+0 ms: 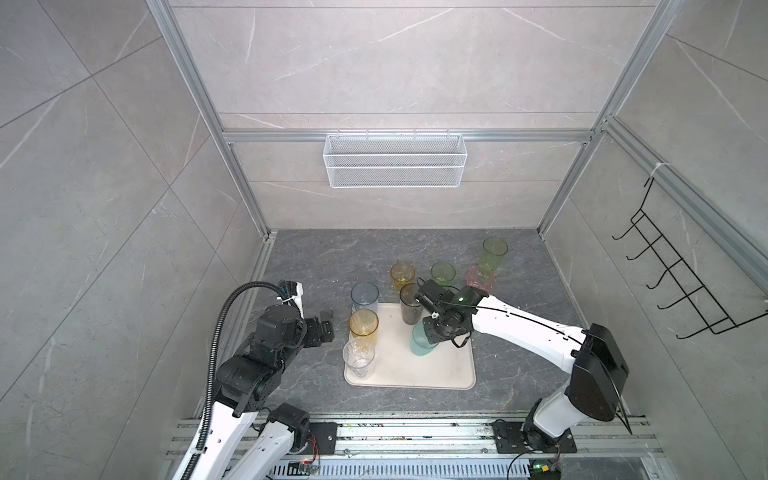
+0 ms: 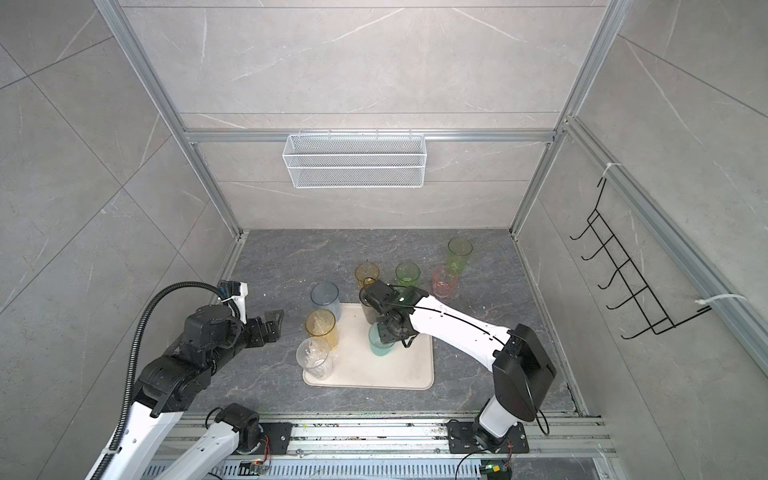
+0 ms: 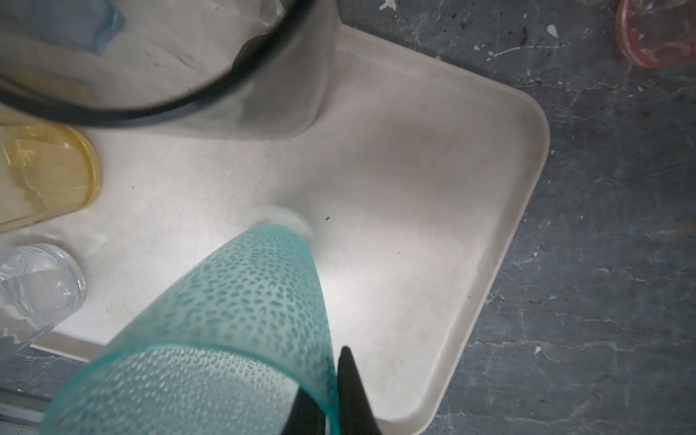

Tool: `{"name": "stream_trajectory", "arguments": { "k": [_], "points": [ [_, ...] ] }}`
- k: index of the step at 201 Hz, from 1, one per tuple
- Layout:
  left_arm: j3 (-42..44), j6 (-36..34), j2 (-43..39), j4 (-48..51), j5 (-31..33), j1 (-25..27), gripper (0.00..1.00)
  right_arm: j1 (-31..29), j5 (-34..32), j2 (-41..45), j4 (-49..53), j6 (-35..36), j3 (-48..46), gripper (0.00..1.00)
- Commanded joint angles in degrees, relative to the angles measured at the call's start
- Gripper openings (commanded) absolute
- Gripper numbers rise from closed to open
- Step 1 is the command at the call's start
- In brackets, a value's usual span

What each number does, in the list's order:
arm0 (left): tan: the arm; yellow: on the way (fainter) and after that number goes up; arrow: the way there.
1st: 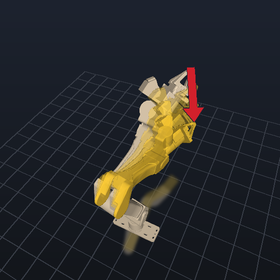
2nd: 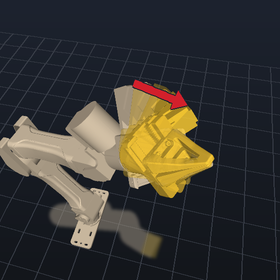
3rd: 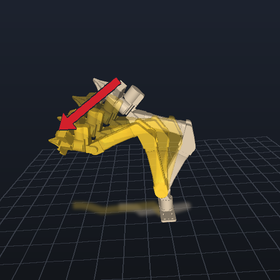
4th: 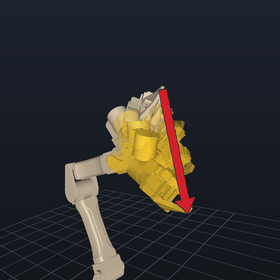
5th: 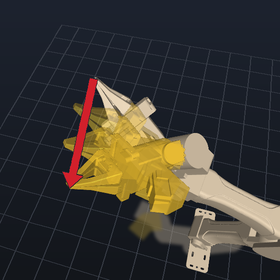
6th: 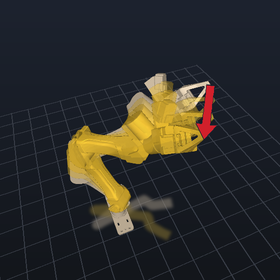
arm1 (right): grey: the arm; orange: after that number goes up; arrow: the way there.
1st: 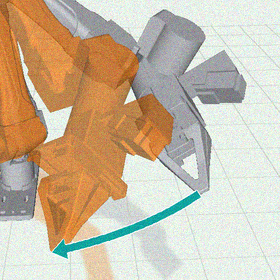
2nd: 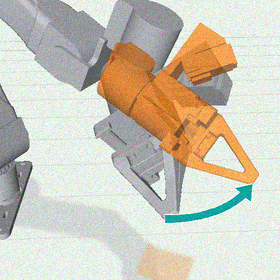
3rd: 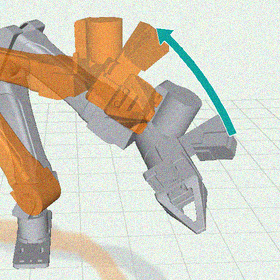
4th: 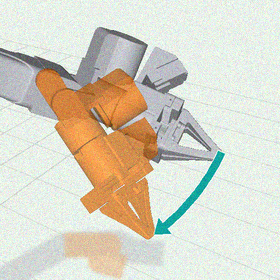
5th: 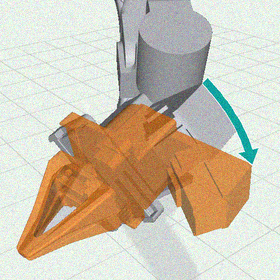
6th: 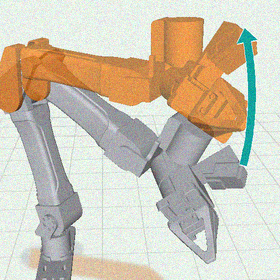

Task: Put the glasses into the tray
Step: 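Lower the teal cup onto the tray beside the grey cup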

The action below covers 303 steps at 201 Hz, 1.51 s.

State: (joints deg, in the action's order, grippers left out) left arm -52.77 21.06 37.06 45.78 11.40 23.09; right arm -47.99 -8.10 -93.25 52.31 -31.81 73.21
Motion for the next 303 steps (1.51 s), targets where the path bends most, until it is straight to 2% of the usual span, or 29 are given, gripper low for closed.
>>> {"name": "stream_trajectory", "arguments": {
  "k": [1, 257, 303],
  "points": [
    [0.3, 0.6, -0.3, -1.7, -0.7, -0.3, 1.00, -0.4, 0.3, -1.6, -0.8, -1.1, 2.1, 0.00],
    [0.4, 0.6, -0.8, -1.7, -0.8, -0.3, 1.00, -0.9, -1.3, -8.2, -1.2, -2.8, 7.1, 0.00],
    [0.3, 0.5, -0.8, -1.7, -0.7, -0.3, 1.00, -0.9, -1.2, -7.9, -1.5, -2.7, 7.4, 0.12]
  ]
}}
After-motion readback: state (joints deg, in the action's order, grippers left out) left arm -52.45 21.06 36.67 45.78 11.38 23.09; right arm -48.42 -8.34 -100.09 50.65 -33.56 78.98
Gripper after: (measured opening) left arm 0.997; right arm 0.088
